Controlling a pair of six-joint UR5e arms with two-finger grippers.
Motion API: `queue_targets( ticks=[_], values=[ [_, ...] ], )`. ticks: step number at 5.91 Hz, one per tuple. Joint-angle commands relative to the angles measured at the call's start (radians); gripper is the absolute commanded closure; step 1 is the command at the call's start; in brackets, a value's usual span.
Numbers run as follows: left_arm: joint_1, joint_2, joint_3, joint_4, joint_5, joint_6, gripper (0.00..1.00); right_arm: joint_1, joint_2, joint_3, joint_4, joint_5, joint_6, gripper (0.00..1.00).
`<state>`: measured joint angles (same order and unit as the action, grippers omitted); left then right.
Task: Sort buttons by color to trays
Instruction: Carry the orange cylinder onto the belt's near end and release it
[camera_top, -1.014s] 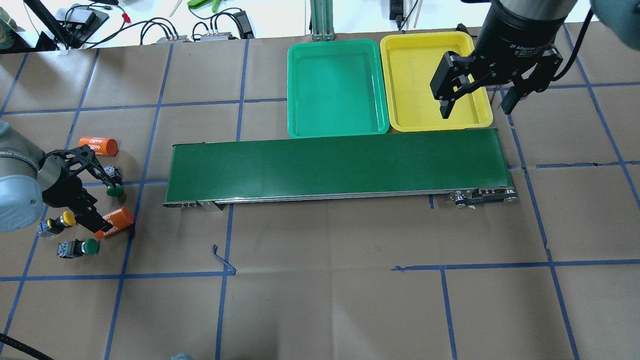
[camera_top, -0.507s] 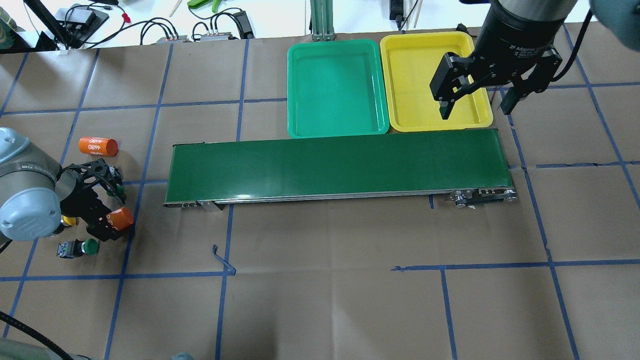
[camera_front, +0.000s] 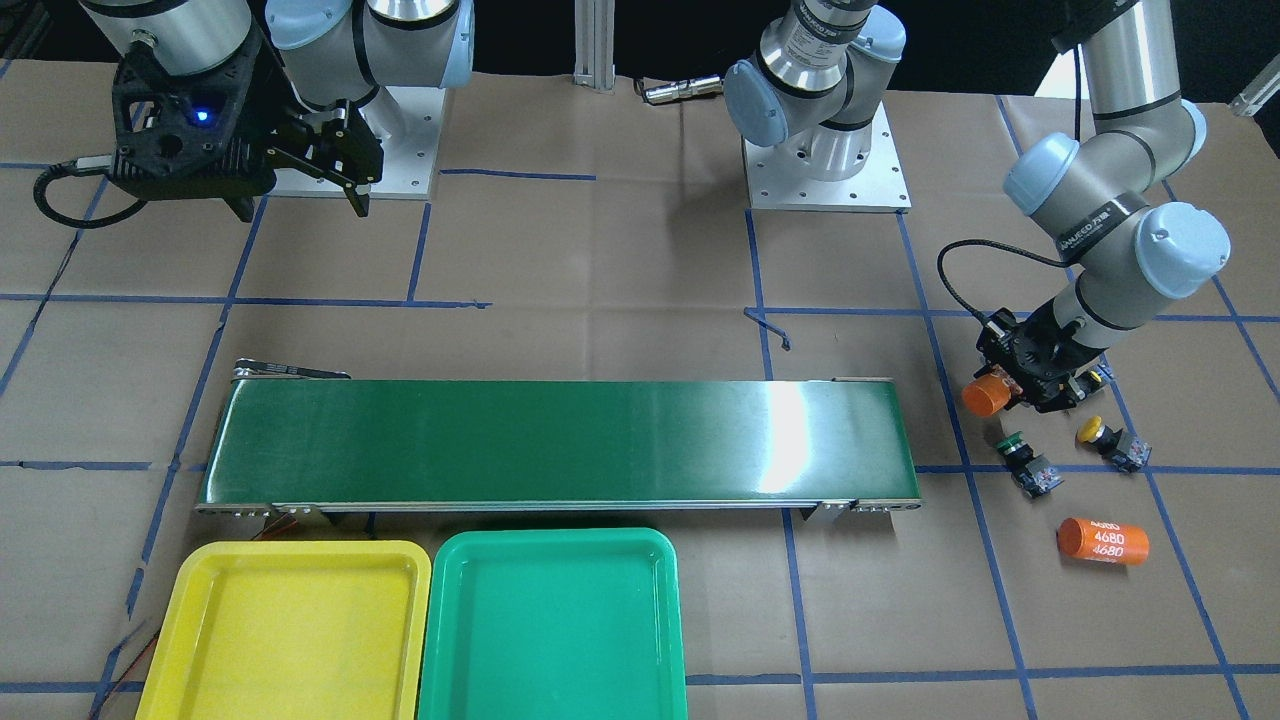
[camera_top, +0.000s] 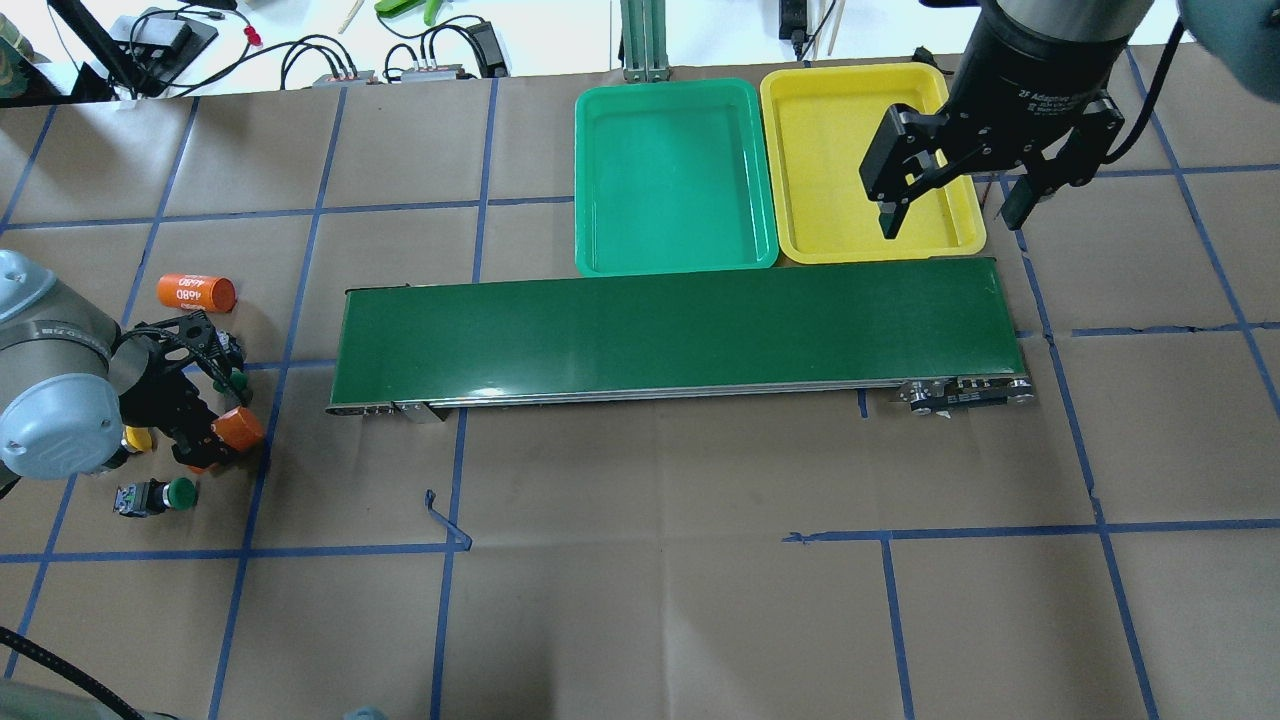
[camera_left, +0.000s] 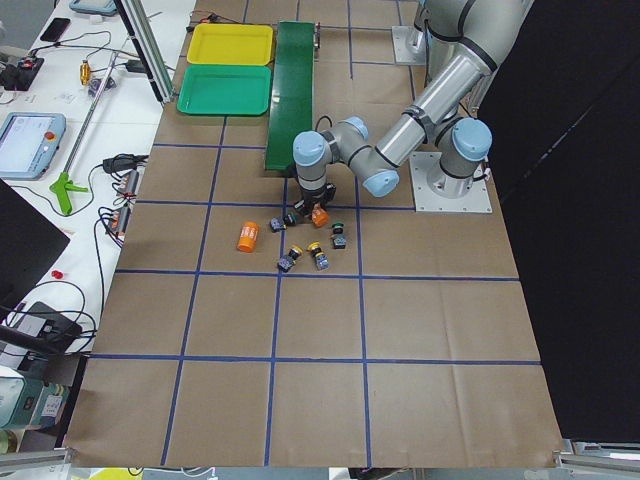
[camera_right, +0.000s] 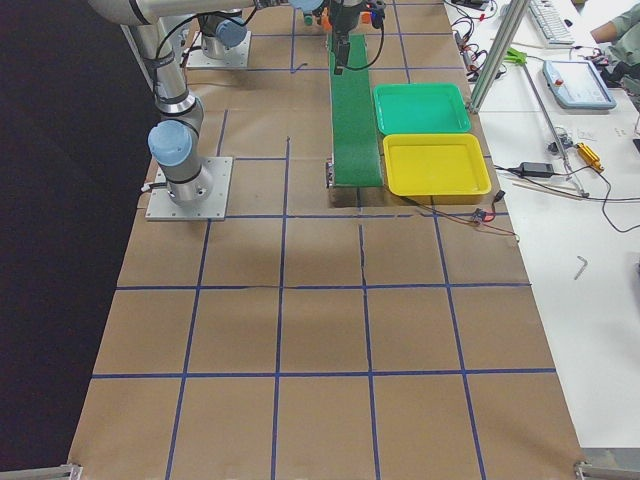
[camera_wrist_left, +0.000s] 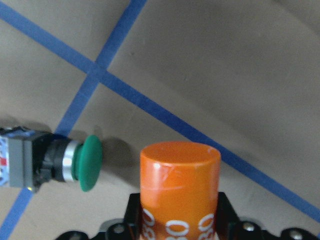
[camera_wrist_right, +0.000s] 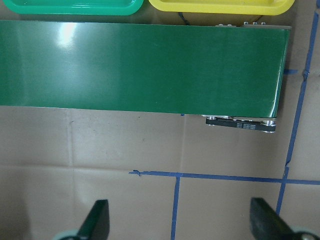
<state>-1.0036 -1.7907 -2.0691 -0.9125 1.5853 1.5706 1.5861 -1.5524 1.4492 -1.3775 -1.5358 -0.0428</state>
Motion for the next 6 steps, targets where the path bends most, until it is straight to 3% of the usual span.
queue_targets(
  ticks=[1,3,6],
  values=[
    [-0.135,0.014,0.175,-0.202,-0.019,0.003,1.0,0.0,0.0,0.0,0.0,0.0,0.0,0.0],
    [-0.351,0.005,0.28,-0.293,-0.004,-0.006,1.0,0.0,-0.001,0.0,0.0,0.0,-0.005,0.0],
    [-0.464,-0.068,0.27,-0.285,-0.002,0.022,1.0,0.002,0.0,0.002,0.0,-0.001,-0.067,0.0]
  ],
)
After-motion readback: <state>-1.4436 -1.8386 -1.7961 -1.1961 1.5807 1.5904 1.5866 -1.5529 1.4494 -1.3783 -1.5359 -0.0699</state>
